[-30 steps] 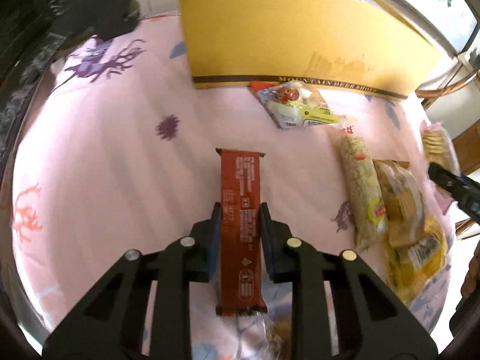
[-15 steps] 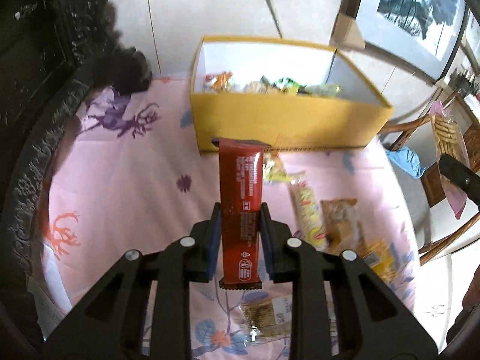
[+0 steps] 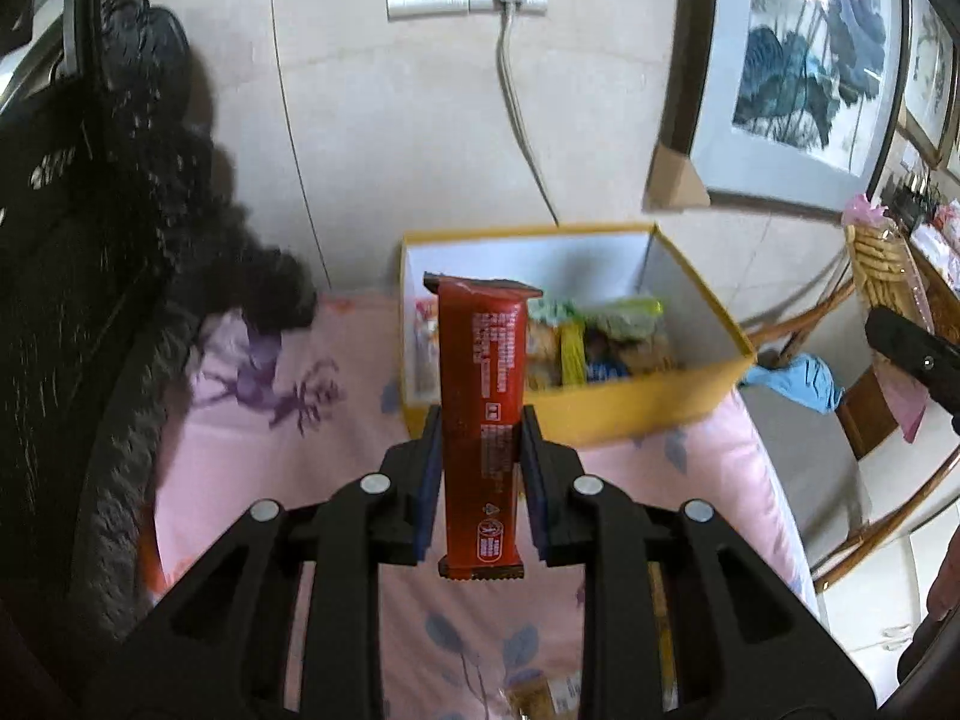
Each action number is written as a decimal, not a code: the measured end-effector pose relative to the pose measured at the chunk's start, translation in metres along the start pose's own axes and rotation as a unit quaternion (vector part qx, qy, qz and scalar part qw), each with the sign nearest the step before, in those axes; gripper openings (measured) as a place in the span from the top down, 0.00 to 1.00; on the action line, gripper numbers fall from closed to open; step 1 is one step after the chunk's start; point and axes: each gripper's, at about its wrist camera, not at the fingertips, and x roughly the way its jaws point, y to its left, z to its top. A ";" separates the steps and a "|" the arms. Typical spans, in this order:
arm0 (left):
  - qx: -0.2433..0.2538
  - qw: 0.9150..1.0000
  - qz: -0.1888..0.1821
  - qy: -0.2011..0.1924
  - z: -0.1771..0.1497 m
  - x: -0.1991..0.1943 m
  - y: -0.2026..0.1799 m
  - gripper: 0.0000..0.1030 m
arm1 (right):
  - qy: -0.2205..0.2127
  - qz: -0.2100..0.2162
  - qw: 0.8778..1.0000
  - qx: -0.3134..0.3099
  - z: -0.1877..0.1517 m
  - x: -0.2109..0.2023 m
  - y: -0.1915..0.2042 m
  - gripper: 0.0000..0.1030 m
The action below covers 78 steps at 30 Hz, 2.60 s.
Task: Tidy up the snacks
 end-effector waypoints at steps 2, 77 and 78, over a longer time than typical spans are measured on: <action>0.000 1.000 0.005 -0.008 0.017 0.007 0.002 0.77 | -0.007 0.007 1.000 -0.005 0.014 0.006 0.004 0.46; 0.165 0.956 -0.121 0.212 -0.243 0.060 -0.029 0.46 | 0.348 0.101 0.901 -0.239 -0.223 0.081 -0.009 0.54; 0.147 0.958 -0.121 0.213 -0.245 0.057 -0.024 0.46 | 0.347 0.097 0.910 -0.204 -0.225 0.074 -0.014 0.54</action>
